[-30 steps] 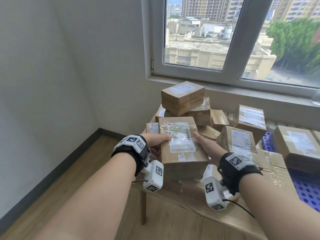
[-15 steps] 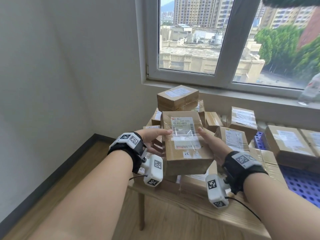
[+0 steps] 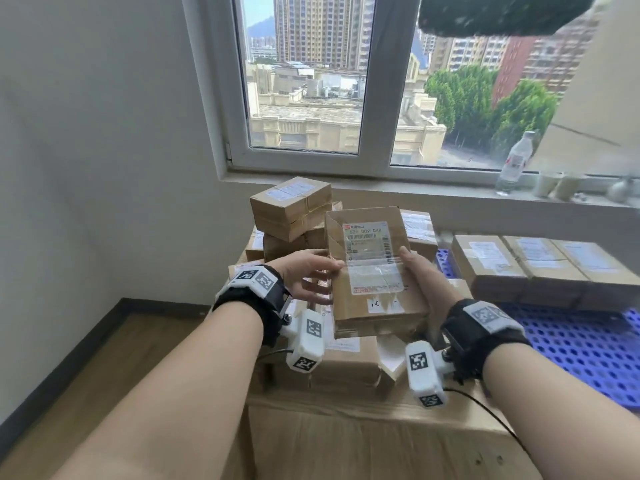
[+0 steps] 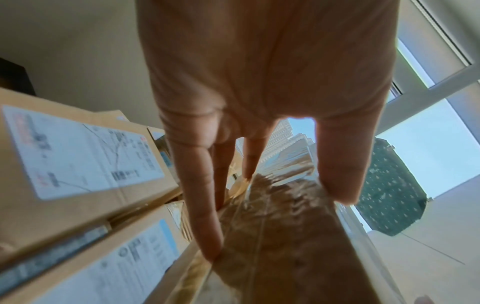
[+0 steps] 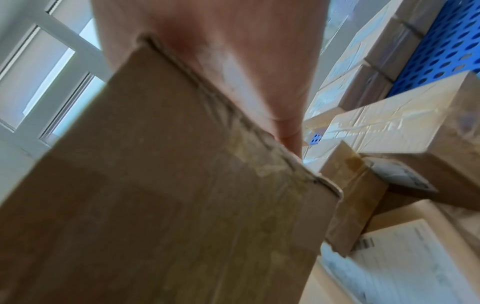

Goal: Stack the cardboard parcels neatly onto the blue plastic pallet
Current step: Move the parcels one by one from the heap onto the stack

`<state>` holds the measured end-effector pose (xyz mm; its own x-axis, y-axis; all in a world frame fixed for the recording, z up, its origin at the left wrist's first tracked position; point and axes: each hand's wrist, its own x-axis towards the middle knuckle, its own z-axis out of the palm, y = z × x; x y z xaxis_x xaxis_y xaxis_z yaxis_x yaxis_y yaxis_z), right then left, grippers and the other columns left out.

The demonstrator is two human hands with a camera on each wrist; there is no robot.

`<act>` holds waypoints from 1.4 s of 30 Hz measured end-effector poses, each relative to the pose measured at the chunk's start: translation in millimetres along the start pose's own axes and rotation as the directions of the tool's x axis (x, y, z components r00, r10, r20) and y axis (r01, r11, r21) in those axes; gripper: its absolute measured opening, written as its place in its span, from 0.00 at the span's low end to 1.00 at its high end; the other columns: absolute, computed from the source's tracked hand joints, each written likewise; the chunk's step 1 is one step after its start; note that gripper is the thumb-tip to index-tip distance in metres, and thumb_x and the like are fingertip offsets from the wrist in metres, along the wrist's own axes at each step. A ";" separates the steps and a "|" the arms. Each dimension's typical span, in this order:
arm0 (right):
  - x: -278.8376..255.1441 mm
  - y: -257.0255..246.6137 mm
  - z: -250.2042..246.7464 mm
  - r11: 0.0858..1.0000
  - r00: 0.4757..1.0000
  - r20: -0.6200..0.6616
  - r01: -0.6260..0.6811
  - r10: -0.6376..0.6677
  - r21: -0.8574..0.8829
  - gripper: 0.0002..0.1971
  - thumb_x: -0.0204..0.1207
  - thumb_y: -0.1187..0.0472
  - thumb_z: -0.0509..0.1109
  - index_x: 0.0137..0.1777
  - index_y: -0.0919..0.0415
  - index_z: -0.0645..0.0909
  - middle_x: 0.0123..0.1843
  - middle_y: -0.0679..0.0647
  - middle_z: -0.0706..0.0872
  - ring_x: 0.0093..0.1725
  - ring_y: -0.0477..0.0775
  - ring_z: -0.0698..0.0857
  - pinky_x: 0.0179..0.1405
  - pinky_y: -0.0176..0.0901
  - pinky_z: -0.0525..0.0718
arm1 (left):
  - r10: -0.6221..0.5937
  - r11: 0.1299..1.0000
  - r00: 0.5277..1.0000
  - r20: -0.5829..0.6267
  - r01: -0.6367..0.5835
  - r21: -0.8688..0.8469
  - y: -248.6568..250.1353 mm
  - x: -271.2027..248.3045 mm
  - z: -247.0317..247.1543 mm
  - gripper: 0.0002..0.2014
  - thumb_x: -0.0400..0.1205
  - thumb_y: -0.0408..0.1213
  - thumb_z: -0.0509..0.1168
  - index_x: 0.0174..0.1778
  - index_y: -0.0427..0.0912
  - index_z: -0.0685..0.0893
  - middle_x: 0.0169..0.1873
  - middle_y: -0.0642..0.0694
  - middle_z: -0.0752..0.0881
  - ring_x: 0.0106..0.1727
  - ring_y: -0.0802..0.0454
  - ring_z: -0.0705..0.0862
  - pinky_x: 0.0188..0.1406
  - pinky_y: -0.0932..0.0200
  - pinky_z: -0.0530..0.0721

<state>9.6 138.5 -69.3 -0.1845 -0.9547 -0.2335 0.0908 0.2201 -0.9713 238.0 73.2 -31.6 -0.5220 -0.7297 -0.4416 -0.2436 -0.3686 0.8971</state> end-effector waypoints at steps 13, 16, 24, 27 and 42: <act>-5.6 -6.9 -150.3 0.998 0.979 -0.195 0.061 -0.056 0.020 0.26 0.82 0.45 0.65 0.76 0.57 0.70 0.54 0.59 0.89 0.41 0.54 0.90 0.31 0.43 0.88 | -0.005 0.996 0.993 0.121 -0.006 0.093 42.3 77.1 130.3 0.15 0.83 0.37 0.68 0.65 0.43 0.79 0.58 0.38 0.82 0.54 0.41 0.86 0.52 0.42 0.88; -3.9 -8.6 -197.9 0.999 0.973 -0.227 0.042 -0.036 0.023 0.27 0.82 0.45 0.65 0.77 0.56 0.69 0.52 0.58 0.89 0.38 0.53 0.90 0.29 0.42 0.87 | -0.029 0.995 0.990 0.139 0.016 0.094 51.5 97.5 173.1 0.12 0.83 0.37 0.67 0.62 0.42 0.80 0.60 0.38 0.82 0.57 0.41 0.84 0.48 0.45 0.90; 2.4 0.7 -312.6 0.996 0.965 -0.248 -0.076 0.088 0.056 0.20 0.83 0.45 0.64 0.63 0.60 0.82 0.50 0.60 0.91 0.38 0.56 0.90 0.28 0.41 0.86 | -0.105 0.988 0.982 0.158 0.085 0.129 60.2 165.4 277.6 0.16 0.83 0.36 0.67 0.67 0.40 0.78 0.61 0.37 0.80 0.54 0.41 0.84 0.36 0.50 0.91; 6.4 8.6 -347.3 0.990 0.961 -0.236 -0.130 0.140 0.058 0.17 0.85 0.47 0.62 0.54 0.59 0.85 0.39 0.57 0.91 0.33 0.54 0.89 0.30 0.42 0.87 | -0.161 0.978 0.976 0.143 0.139 0.155 55.7 187.9 310.2 0.13 0.83 0.37 0.67 0.62 0.40 0.79 0.62 0.37 0.79 0.55 0.40 0.83 0.38 0.49 0.91; 52.0 80.1 -398.2 0.905 0.887 -0.247 -0.418 0.389 -0.076 0.21 0.86 0.47 0.61 0.64 0.64 0.83 0.51 0.58 0.89 0.43 0.55 0.86 0.36 0.44 0.78 | -0.413 0.855 0.910 -0.044 0.404 0.324 11.4 263.2 367.9 0.03 0.85 0.32 0.64 0.48 0.37 0.77 0.50 0.41 0.78 0.63 0.36 0.82 0.60 0.35 0.84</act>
<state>-382.4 186.3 -177.6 -0.3705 -0.7121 -0.5964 0.0852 0.6133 -0.7852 -202.8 88.8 -132.2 -0.3385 -0.5367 -0.7729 -0.6843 -0.4234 0.5936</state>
